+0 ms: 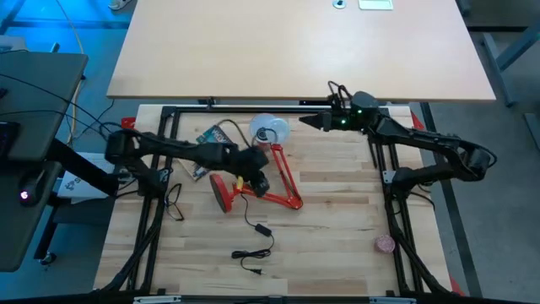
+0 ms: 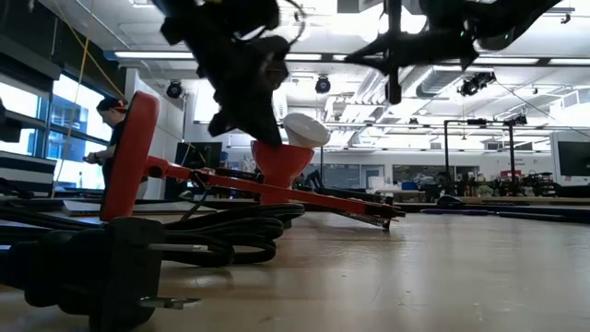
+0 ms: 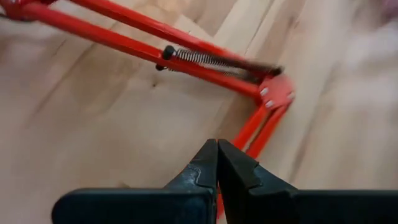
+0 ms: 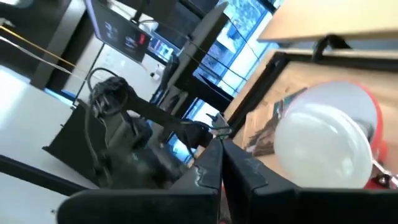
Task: Screw lightbulb
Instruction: Insert the lightbulb into the red lamp
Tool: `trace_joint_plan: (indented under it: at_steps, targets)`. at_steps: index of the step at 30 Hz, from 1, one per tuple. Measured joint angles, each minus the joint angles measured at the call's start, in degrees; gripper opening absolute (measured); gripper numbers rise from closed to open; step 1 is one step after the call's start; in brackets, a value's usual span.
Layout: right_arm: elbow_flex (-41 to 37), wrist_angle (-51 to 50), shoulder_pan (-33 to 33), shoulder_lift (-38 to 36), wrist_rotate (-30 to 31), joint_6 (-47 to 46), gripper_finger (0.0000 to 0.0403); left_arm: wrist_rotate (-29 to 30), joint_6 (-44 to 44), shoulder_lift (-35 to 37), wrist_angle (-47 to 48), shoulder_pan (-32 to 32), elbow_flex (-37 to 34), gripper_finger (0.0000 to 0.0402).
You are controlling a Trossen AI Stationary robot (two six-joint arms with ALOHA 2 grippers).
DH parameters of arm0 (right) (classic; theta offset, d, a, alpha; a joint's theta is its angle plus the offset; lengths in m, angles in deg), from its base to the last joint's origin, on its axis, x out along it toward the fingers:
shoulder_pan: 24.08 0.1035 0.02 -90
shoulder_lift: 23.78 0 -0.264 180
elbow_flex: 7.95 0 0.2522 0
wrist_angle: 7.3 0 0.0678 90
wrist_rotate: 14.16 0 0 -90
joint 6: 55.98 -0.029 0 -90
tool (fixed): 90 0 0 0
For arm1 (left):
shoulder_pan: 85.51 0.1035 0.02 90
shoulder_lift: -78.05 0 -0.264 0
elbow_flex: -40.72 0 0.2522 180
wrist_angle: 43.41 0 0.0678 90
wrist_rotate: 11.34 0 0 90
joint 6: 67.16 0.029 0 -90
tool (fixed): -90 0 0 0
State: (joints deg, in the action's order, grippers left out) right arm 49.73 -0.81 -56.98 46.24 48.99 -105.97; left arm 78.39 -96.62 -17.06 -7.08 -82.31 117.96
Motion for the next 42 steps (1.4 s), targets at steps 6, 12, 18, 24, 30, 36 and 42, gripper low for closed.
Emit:
trace_joint_plan:
  at_steps: [6,12,18,24,30,36,42]
  targets:
    - [5.38,-12.32,-0.13,-4.23,0.14,6.38,0.0001,6.06,5.68,-7.68,1.09,-2.68,4.91,0.0]
    - [11.79,-23.03,-0.11,-4.88,0.83,11.29,0.0001,6.92,7.15,-13.4,-1.87,-2.94,8.35,0.0]
    - [17.9,-30.25,-0.13,-4.88,0.83,14.73,0.0,2.9,2.49,-15.83,-2.86,-3.1,11.25,0.0]
    - [22.29,-37.51,-0.11,-4.88,-0.22,19.03,0.0,5.24,-3.41,-15.87,-2.62,-4.17,11.66,0.0]
    - [23.81,-38.5,-0.07,-4.88,-0.85,18.85,0.0,6.8,-5.4,-16.69,-1.8,-5.71,11.32,0.0]
    - [23.86,-38.2,0.41,-5.32,-0.81,17.01,0.0,7.69,-4.74,-19.27,-1.49,-7.07,11.37,0.0]
    - [23.89,-38.22,1.9,-5.68,-0.32,14.28,0.0,9.52,-4.05,-19.41,-1.57,-7.65,11.35,0.0]
